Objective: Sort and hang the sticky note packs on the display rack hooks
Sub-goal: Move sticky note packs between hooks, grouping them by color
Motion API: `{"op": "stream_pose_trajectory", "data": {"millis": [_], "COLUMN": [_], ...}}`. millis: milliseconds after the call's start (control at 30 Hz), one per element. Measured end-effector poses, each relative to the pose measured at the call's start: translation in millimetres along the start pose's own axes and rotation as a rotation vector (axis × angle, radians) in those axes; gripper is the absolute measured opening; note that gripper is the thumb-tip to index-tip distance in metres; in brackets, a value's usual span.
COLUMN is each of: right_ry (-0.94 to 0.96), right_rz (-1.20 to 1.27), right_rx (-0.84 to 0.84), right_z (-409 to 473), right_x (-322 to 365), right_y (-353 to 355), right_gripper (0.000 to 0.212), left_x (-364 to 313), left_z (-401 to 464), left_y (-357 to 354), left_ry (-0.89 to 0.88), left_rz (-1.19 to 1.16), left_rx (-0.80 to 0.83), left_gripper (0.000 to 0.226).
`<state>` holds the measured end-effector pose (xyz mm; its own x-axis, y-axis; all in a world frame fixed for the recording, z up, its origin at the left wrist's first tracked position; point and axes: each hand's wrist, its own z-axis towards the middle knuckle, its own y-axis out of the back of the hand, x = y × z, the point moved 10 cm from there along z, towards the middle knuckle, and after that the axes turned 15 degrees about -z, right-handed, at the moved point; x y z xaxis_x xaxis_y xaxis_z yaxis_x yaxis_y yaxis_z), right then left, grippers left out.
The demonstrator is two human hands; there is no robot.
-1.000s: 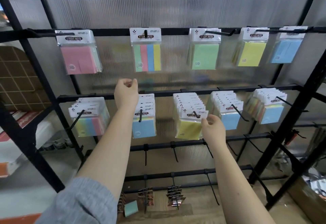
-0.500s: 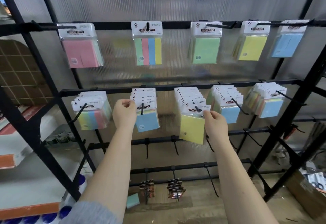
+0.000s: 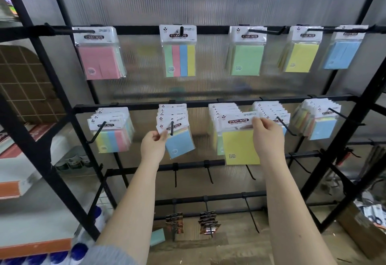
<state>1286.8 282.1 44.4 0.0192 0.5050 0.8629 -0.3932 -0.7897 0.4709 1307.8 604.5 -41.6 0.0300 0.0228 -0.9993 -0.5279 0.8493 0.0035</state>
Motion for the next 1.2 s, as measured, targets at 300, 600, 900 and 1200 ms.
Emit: {"op": "stream_pose_trajectory", "data": {"millis": [300,600,900,1200], "right_ry": [-0.018,0.077,0.200,0.190], "right_rz": [0.047,0.035,-0.094,-0.147], "right_rx": [-0.003,-0.092,-0.270,-0.421], "right_z": [-2.7,-8.5,-21.8,-35.5], "right_x": [-1.0,13.9,41.7,45.5], "right_y": [-4.1,-3.6,-1.5,6.8], "right_gripper": [0.026,0.046,0.053,0.053], "left_x": [17.1,-20.7,-59.6,-97.3], "left_z": [-9.0,-18.0,-10.9,-15.6], "left_y": [-15.3,2.5,5.7,-0.3], "left_ry": [0.091,-0.125,-0.282,-0.343], "left_rz": [-0.123,-0.041,0.289,0.552], "left_rx": [0.133,0.074,0.349,0.530], "left_gripper": [0.021,0.028,0.037,0.040]}}
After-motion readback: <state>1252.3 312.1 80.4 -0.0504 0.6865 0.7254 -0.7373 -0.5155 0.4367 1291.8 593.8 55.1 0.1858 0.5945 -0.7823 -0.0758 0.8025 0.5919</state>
